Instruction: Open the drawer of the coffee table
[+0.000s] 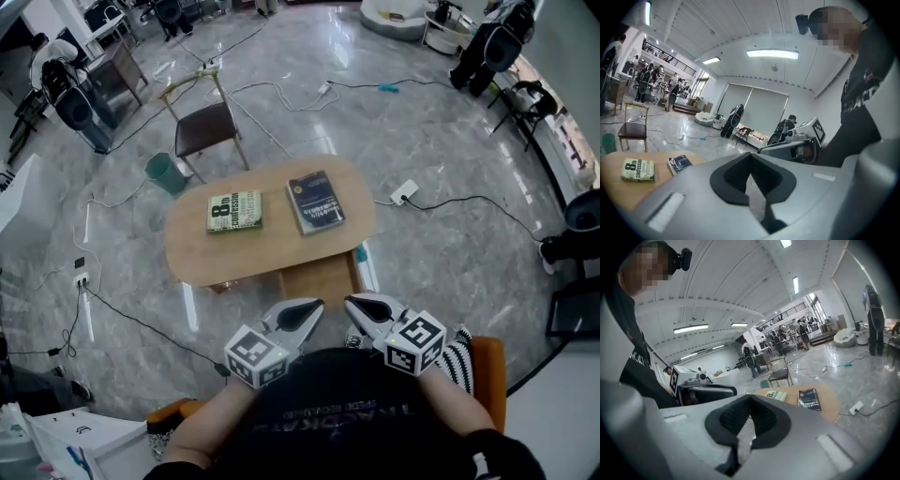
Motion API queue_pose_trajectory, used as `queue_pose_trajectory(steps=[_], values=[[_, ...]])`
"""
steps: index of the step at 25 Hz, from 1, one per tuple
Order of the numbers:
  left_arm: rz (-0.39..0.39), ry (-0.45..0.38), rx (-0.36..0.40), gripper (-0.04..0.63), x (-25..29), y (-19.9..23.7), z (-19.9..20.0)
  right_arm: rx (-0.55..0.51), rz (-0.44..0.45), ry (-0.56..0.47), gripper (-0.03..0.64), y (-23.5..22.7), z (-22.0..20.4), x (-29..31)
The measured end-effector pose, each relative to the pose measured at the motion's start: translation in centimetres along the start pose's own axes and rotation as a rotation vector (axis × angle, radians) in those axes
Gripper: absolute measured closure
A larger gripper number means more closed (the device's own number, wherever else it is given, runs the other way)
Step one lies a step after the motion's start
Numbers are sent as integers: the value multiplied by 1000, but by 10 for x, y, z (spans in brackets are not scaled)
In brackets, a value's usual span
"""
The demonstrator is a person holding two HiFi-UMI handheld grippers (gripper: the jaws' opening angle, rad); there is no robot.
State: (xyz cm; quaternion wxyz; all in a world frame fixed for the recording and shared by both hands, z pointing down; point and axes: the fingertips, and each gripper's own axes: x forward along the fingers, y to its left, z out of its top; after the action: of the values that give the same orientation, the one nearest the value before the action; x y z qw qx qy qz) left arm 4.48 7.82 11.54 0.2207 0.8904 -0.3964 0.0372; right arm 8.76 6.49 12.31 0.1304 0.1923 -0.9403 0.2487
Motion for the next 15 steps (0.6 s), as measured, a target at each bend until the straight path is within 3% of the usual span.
queue_pose_trajectory(steps=[6,15], values=[[10,-7,-46,592,-2,1,-4,30,8,0,615,-2,-3,1],[-7,-16,-29,592,-4,-9,-2,17,32,4,615,8,-8,-2]])
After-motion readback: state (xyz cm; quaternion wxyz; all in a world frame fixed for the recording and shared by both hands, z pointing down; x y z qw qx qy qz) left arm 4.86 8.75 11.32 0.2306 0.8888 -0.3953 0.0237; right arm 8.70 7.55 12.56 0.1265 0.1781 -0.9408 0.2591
